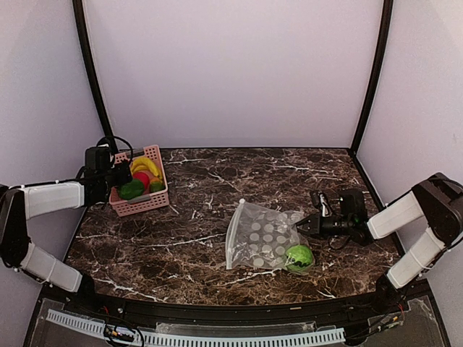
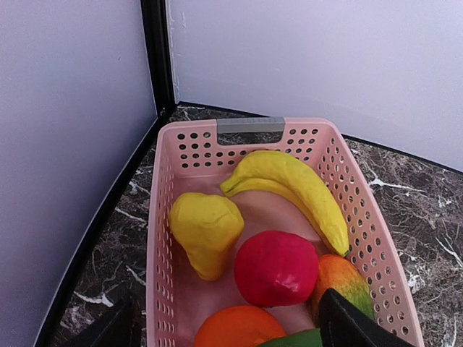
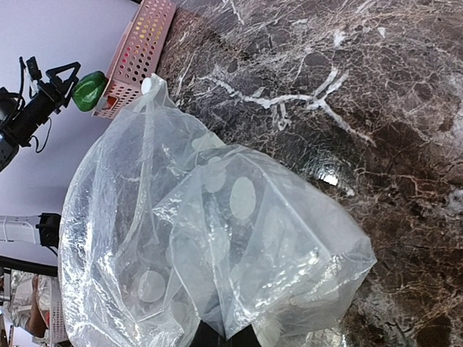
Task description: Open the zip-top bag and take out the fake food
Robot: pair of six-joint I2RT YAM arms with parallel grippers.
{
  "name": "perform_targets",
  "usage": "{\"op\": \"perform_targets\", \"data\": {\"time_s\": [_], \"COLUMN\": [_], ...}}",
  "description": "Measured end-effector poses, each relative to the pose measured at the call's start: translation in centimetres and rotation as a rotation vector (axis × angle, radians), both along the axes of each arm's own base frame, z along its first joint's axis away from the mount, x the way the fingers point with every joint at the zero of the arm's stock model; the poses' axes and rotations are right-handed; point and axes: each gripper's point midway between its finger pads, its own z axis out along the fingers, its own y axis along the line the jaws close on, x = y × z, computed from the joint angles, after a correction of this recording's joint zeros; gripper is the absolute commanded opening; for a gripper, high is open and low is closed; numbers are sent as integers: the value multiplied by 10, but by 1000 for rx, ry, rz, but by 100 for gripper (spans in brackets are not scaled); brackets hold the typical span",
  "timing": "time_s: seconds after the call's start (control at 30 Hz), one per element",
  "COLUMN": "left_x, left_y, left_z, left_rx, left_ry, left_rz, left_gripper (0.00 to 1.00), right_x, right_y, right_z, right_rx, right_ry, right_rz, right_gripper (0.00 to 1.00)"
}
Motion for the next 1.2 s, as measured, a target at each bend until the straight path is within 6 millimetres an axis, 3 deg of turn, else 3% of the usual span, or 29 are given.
{"op": "perform_targets", "data": {"time_s": [0.13,0.3,0.47,0.57,0.67,0.9,1.07,1.2], "left_x": [19,24,18,5,-15,-74,-110,-138], "left_y": [3,-1,-19,-54,-97,-166,-206,-244], "left_z": [-6,-1,22,38,41,0,-16,-26], "left_rx": [3,-6,-9,-14,-37,-68,-60,-32], "left_ry": [17,-4,-60,-109,-130,-91,-83,-84], "left_rz": [11,-11,-85,-204,-367,-682,-880,-1063], "left_gripper": [89,95,96,94,92,91,90,90], "right_x": [0,0,6,10,11,9,-9,-35], "right_y": [0,1,4,5,4,-2,-11,-21], "right_z": [-1,0,7,12,21,53,68,55], "right_rx": [1,3,5,3,-5,-47,-68,-81], "right_ry": [1,-3,-21,-39,-62,-145,-172,-129], "right_rz": [3,6,16,20,25,26,27,32], "right_gripper": [0,0,33,44,54,74,74,71]}}
